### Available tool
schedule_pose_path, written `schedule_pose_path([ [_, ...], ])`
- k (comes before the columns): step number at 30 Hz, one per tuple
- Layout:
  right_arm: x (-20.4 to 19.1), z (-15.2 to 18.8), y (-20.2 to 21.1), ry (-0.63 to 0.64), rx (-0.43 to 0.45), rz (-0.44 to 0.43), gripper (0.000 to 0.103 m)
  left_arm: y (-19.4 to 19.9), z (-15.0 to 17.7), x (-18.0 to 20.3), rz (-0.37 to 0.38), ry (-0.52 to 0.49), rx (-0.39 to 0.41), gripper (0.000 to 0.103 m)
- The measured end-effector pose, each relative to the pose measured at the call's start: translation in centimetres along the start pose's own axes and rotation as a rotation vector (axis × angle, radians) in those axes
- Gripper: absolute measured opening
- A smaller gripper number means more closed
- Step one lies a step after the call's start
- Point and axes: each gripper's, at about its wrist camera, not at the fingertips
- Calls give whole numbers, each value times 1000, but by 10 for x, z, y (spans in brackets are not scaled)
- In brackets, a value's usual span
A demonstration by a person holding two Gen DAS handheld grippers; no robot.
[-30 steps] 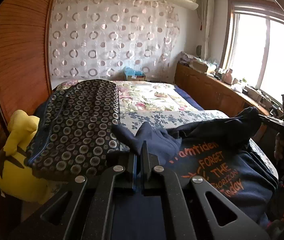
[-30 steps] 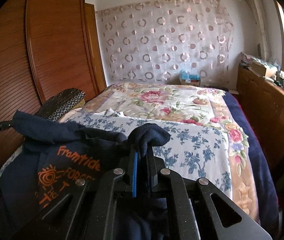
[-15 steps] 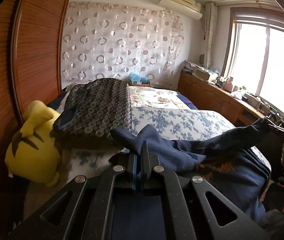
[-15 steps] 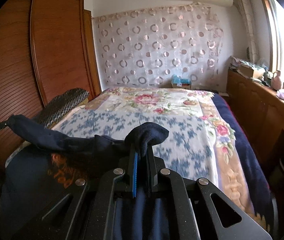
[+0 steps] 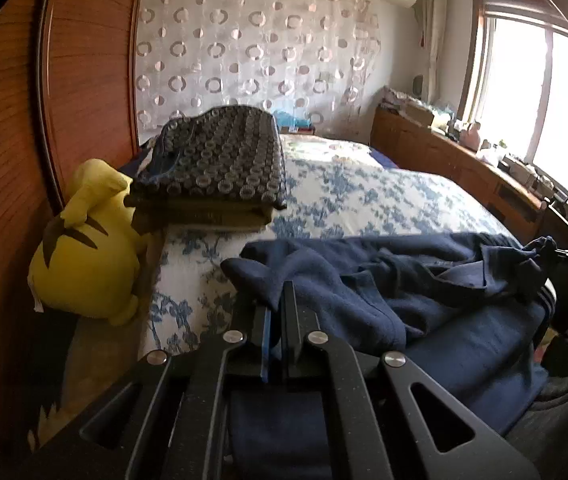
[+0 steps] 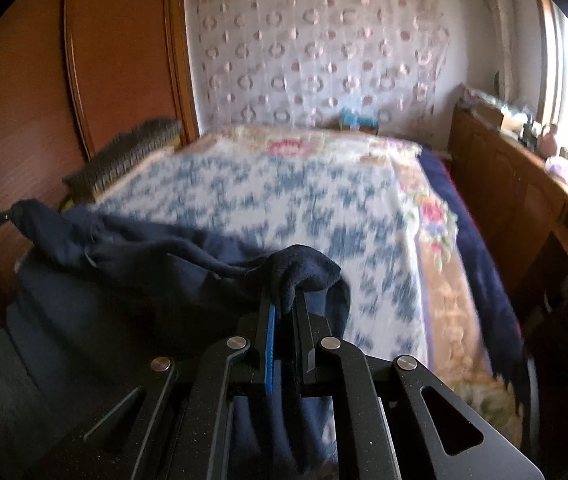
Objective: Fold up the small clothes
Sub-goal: 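Lift the hem with both grippers and carry it toward the collar, then lower the hem onto the shirt and open both grippers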
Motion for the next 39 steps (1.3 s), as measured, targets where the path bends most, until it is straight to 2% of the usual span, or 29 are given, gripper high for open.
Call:
schedule_pose_path([
  [3, 2, 2, -10, -4, -39, 6, 7, 0, 2, -2, -9, -8, -10, 9],
  [5, 2, 1, -11, -6, -50, 13, 7, 4, 0, -3, -11, -17, -3, 26],
  [6, 3, -2, -9, -5, -52, 16, 7, 6, -1, -3, -9, -20, 4, 32],
  [7, 3, -5, -7, -1, -49, 20, 7, 9, -3, -3, -4, -22, 11, 44],
  [8, 3, -9, -4, 6, -43, 23, 7, 11, -5, -3, 2, -23, 14, 49],
  [9, 2, -13, -1, 15, -39, 34, 14, 13, -6, -3, 8, -24, 18, 53],
  [10, 1, -19, 3, 25, -36, 53, 23, 15, -8, -3, 9, -27, 23, 62],
  [11, 1, -21, 4, 33, -33, 59, 27, 14, -11, -4, 8, -31, 25, 71],
  [13, 2, -27, 11, 35, -13, 67, 30, 14, -16, -4, 2, -37, 33, 76],
  [14, 4, -31, 14, 34, -7, 73, 32, 14, -18, -5, 0, -36, 38, 77],
  [16, 6, -37, 17, 32, 7, 94, 42, 12, -24, -5, -9, -36, 51, 77],
  [24, 10, -53, -6, 18, 26, 99, 44, -20, -54, -10, -28, -50, 28, 77],
  [31, 18, -49, -49, 2, 5, 58, 44, -66, -65, -5, -43, -91, -59, 77],
  [39, 23, -53, -79, 15, -57, 33, 46, -104, -49, -6, -50, -74, -179, 77],
])
Point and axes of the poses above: each gripper's, at about its wrist camera, not at the fingertips, and y roughly against the way its jaws point, x to its right, z to its underside, and after that the axes turned 10 degrees about y, right-handed
